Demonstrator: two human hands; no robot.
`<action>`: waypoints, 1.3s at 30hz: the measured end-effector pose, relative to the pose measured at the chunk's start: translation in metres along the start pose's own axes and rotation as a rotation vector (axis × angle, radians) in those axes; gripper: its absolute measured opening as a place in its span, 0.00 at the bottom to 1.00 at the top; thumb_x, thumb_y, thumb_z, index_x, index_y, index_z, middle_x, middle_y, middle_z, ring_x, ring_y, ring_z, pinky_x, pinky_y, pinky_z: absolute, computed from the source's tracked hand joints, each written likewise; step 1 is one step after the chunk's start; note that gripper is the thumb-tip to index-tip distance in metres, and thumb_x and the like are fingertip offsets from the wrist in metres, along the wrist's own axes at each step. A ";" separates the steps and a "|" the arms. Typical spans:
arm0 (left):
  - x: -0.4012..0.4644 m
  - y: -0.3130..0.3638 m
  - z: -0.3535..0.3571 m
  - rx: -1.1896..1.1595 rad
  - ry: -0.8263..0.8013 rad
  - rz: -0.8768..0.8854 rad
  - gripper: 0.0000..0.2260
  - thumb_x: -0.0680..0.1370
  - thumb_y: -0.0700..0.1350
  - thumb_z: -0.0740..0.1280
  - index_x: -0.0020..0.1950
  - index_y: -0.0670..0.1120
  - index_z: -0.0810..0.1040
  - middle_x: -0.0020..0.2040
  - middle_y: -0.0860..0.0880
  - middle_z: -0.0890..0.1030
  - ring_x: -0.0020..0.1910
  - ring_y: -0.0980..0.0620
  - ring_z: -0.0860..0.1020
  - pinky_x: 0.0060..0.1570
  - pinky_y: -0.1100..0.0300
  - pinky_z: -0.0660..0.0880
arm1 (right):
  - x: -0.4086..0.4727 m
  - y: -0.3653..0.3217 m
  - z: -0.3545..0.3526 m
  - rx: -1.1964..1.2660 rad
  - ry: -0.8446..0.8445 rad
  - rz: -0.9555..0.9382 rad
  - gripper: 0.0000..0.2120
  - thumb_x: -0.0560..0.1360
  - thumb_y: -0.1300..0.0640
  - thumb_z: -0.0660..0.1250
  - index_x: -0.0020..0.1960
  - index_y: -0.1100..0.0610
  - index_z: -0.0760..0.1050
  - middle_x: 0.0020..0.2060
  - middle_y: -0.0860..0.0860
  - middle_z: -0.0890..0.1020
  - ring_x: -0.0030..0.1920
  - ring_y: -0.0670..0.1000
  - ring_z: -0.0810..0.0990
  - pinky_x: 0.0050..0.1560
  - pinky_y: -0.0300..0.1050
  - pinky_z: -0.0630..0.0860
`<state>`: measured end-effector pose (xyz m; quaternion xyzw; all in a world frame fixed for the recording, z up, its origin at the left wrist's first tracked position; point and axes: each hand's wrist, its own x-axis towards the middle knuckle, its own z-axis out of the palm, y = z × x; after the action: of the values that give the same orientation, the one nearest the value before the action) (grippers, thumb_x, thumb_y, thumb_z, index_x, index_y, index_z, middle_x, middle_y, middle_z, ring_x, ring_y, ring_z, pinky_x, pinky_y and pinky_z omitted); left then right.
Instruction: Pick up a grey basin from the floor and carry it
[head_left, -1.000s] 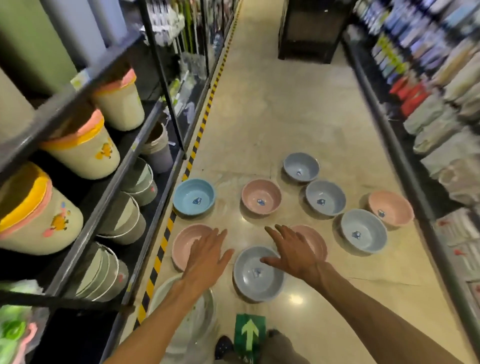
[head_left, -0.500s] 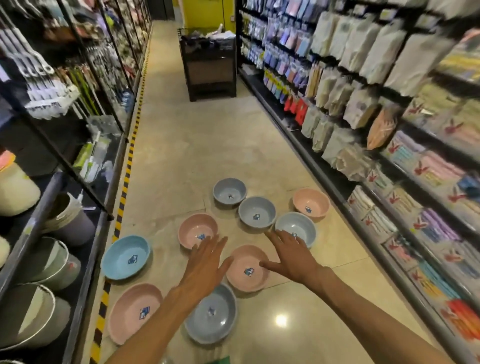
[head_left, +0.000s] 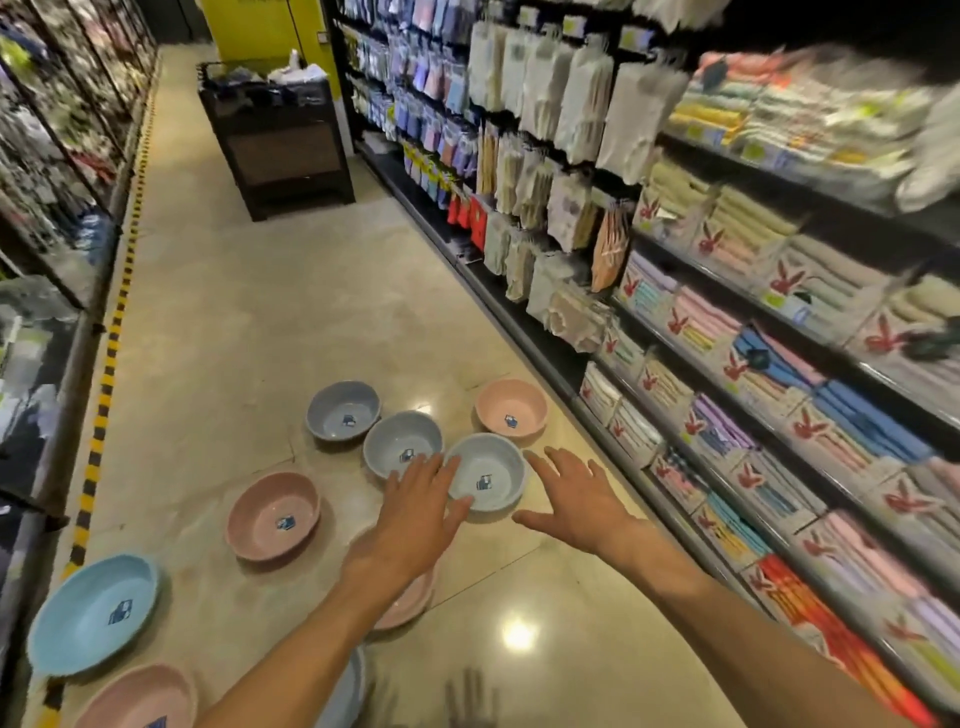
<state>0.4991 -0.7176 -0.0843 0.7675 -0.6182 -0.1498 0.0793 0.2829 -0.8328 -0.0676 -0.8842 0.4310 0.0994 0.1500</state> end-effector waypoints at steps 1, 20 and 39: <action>0.013 0.010 0.001 0.005 0.014 0.008 0.37 0.78 0.69 0.40 0.82 0.53 0.56 0.83 0.47 0.58 0.82 0.45 0.55 0.78 0.42 0.55 | 0.005 0.011 -0.002 -0.004 -0.004 0.012 0.45 0.77 0.28 0.60 0.85 0.48 0.47 0.83 0.55 0.54 0.83 0.57 0.52 0.80 0.62 0.51; 0.371 0.036 -0.018 0.021 -0.063 0.020 0.30 0.84 0.63 0.47 0.84 0.53 0.49 0.84 0.47 0.50 0.83 0.44 0.48 0.80 0.43 0.46 | 0.275 0.190 -0.111 -0.074 -0.053 0.063 0.46 0.76 0.27 0.59 0.85 0.46 0.45 0.84 0.54 0.53 0.83 0.58 0.50 0.80 0.64 0.49; 0.715 0.015 -0.054 0.078 -0.094 -0.324 0.45 0.71 0.70 0.26 0.84 0.55 0.49 0.84 0.48 0.51 0.83 0.46 0.49 0.79 0.44 0.45 | 0.666 0.296 -0.228 -0.102 -0.185 -0.226 0.46 0.76 0.26 0.55 0.85 0.47 0.43 0.84 0.54 0.51 0.84 0.57 0.47 0.80 0.65 0.47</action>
<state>0.6393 -1.4196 -0.1233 0.8519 -0.4946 -0.1722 -0.0045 0.4647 -1.5730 -0.1102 -0.9207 0.3073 0.1846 0.1542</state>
